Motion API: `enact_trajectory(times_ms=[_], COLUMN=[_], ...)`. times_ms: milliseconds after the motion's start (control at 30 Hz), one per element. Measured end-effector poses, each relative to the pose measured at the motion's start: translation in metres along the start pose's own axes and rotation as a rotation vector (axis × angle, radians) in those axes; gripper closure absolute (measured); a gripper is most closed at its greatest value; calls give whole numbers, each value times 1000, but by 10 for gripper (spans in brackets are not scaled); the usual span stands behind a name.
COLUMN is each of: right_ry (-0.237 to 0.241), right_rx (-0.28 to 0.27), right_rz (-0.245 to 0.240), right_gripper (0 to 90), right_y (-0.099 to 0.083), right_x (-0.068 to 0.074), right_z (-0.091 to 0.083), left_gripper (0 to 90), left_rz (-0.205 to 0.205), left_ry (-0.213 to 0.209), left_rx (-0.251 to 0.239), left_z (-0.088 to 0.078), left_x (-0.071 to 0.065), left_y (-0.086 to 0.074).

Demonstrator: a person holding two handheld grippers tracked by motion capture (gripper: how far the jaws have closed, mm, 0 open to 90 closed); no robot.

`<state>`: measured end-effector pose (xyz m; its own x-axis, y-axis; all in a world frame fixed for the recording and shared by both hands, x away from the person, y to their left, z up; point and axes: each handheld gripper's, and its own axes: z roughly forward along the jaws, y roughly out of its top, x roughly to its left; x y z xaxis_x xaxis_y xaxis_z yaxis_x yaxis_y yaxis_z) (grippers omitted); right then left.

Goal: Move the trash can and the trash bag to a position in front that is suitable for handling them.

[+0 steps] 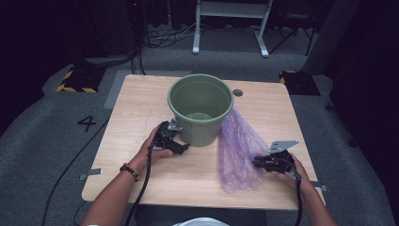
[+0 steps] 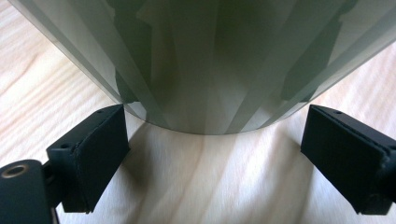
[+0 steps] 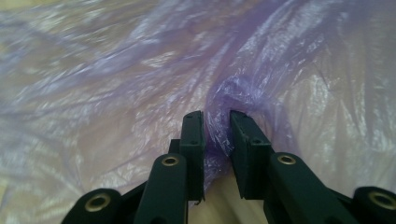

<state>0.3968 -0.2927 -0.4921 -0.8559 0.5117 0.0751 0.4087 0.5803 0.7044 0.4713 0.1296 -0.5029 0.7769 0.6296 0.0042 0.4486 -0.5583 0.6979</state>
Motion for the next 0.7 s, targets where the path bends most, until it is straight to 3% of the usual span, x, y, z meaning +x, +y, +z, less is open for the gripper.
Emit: enact_trajectory(times_ms=[133,200,300,433,533,567,667,700], right_ry=[24,40,54,48,38,36,31,34], right_rx=[16,15,19,20,14,13,11,4], right_rz=[-36,-53,-75,-83,-72,-71,-72,-64], right_gripper=[751,743,732,691,650,620,529,495], right_y=[13,19,27,34,39,41,46,47], right_x=[22,34,48,61,69,71,78,80], right_z=[14,21,30,39,46,48,54,56], left_gripper=[89,144,163,160,159,159,160,161], left_rz=[3,15,45,43,79,101,110,123], left_ry=[-1,2,-65,-183,-254,-267,-306,-297], left_rx=[10,26,-5,-61,-46,-20,12,32], left_z=[6,1,-15,-37,-41,-40,-35,-32], left_x=[-2,-6,-19,-42,-66,-76,-86,-89], left_y=[8,10,9,7,4,1,-4,-6])
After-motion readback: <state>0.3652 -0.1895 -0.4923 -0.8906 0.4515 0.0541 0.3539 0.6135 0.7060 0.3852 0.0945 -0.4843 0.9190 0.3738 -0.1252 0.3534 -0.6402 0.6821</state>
